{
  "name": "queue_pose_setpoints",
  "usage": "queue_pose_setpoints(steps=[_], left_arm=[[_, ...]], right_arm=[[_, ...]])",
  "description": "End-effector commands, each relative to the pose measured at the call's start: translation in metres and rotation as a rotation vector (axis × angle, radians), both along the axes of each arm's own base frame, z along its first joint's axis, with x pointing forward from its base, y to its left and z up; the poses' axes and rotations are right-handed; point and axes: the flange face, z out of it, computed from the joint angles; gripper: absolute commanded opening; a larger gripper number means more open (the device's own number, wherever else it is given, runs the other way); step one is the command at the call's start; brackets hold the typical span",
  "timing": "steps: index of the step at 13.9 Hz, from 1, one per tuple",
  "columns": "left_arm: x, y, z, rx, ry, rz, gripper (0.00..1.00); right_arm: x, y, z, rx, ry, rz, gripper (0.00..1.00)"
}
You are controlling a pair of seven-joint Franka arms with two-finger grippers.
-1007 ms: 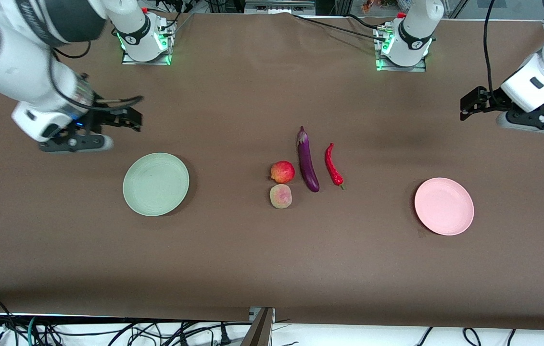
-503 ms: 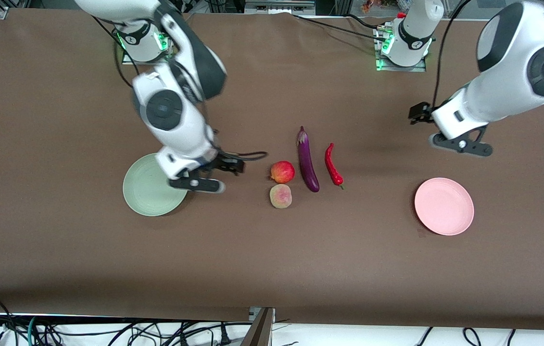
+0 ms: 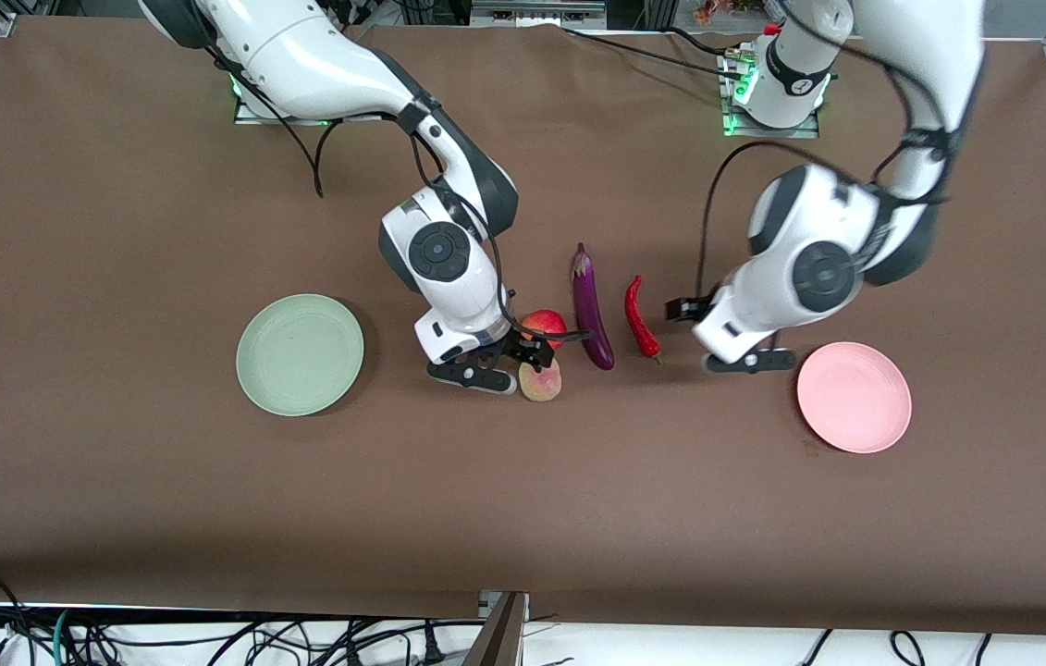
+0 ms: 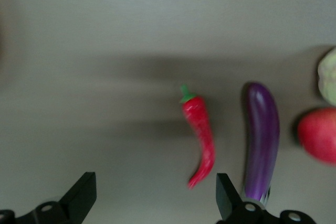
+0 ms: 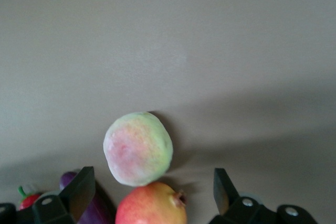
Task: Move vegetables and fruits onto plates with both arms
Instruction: 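Grasp the peach with the right gripper while the left gripper grasps the chili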
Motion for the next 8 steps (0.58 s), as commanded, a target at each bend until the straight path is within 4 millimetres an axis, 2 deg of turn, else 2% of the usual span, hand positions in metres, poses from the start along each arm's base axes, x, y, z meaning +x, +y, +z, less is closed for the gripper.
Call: queue_pose_setpoints(steps=[1, 2, 3, 5, 6, 7, 8], left_arm=[[-0.002, -0.03, -0.062, 0.047, -0.017, 0.032, 1.0], [-0.005, -0.033, -0.083, 0.047, -0.03, 0.046, 1.0], [-0.009, -0.035, -0.096, 0.04, -0.049, 0.052, 1.0], [-0.012, -0.035, -0.111, 0.037, -0.053, 0.052, 0.62], [-0.012, -0.035, -0.111, 0.037, -0.053, 0.052, 0.37], [-0.012, -0.035, -0.11, 0.038, -0.053, 0.052, 0.22], [-0.012, -0.036, -0.109, 0.036, -0.056, 0.05, 0.17]], right_arm=[[0.004, 0.018, -0.015, -0.014, -0.038, -0.024, 1.0], [0.0, 0.024, -0.023, -0.013, -0.053, -0.024, 1.0], [-0.002, 0.026, -0.035, -0.011, -0.056, -0.038, 1.0], [-0.001, 0.027, -0.044, -0.004, -0.07, -0.043, 1.0], [-0.001, 0.027, -0.047, 0.004, -0.077, -0.045, 1.0], [0.0, 0.027, -0.051, 0.013, -0.085, -0.049, 1.0], [0.0, 0.028, -0.054, 0.021, -0.09, -0.053, 1.0]])
